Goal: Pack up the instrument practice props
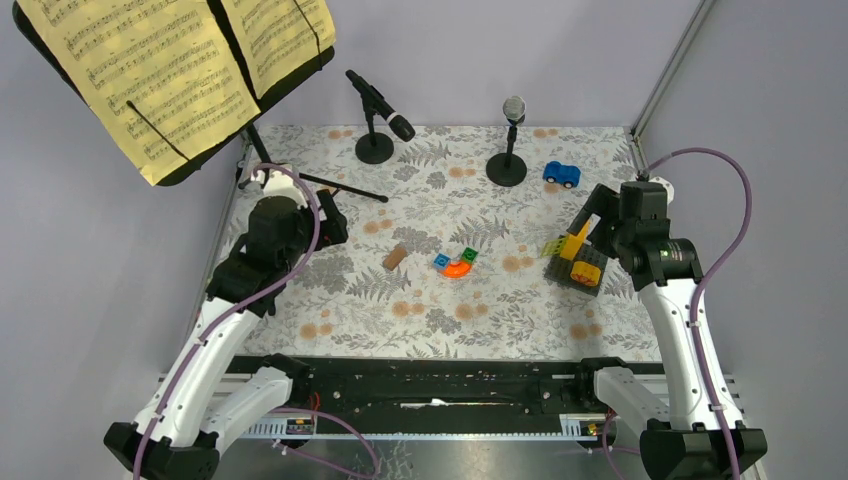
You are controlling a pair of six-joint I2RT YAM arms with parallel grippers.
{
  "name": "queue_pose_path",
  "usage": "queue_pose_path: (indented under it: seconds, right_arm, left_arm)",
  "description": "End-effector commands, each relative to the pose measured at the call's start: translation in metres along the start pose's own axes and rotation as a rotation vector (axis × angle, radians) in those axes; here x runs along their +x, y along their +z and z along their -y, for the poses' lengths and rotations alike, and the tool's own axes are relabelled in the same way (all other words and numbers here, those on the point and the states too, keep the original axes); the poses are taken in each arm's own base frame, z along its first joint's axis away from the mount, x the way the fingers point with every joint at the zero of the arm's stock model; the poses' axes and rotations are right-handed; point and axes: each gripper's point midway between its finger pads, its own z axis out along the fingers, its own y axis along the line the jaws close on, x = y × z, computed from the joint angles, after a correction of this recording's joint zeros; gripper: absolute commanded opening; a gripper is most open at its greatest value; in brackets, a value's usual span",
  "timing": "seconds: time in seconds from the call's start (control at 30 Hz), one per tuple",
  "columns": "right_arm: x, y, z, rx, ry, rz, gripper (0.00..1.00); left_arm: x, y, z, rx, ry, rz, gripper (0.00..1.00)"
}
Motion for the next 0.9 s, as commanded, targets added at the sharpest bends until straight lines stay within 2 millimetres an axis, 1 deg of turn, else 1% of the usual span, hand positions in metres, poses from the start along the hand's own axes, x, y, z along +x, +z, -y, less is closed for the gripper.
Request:
queue_pose_path:
  seconds: [0.0,0.07,0.13,0.23,0.37,0.5,0.6,0.63,0.67,0.77,0.83,0.87]
  right_arm:
    - [0.004,-0.006,0.003,0.008,0.035,-0.014,1.0]
    - [0.013,-0.004,0.003,-0.009,0.011,-0.035,1.0]
    - [0.018,-0.004,0.005,-0.008,0.013,-0.042,1.0]
    - [0.019,-0.006,-0.008,-0.096,0.001,-0.043,1.0]
    - [0.02,-0.004,-0.021,-0.19,-0.007,-0.01,1.0]
    - [0.023,-0.007,-0.027,-0.248,-0.034,0.005,1.0]
    - [0.032,-0.008,-0.037,-0.329,-0.074,-0.024,1.0]
    - [0.035,-0.008,-0.042,-0.36,-0.079,-0.033,1.0]
    - [0.038,-0.008,-0.046,-0.388,-0.08,-0.043,1.0]
    - [0.043,-0.011,-0.056,-0.452,-0.082,-0.063,1.0]
    - [0.044,-0.013,-0.059,-0.479,-0.084,-0.064,1.0]
    - [0.044,-0.014,-0.061,-0.489,-0.083,-0.061,1.0]
  left_arm:
    - [-0.009,0.003,0.0,-0.027,-0.103,0.036,0.99]
    - [-0.004,0.01,0.006,-0.023,-0.136,-0.008,0.99]
    - [-0.003,0.015,0.002,-0.061,-0.168,-0.015,0.99]
    - [-0.004,0.017,-0.009,-0.146,-0.22,-0.006,0.99]
    - [-0.01,0.017,-0.009,-0.167,-0.214,-0.028,0.99]
    - [-0.017,0.021,-0.028,-0.276,-0.186,0.009,0.99]
    - [-0.02,0.019,-0.048,-0.368,-0.154,0.054,0.99]
    - [-0.023,0.019,-0.052,-0.381,-0.164,0.087,0.99]
    - [-0.029,0.02,-0.051,-0.365,-0.175,0.127,0.99]
    - [-0.051,0.025,-0.04,-0.276,-0.188,0.224,0.99]
    - [-0.064,0.029,-0.043,-0.297,-0.198,0.268,0.99]
    - [-0.068,0.034,-0.048,-0.328,-0.2,0.276,0.99]
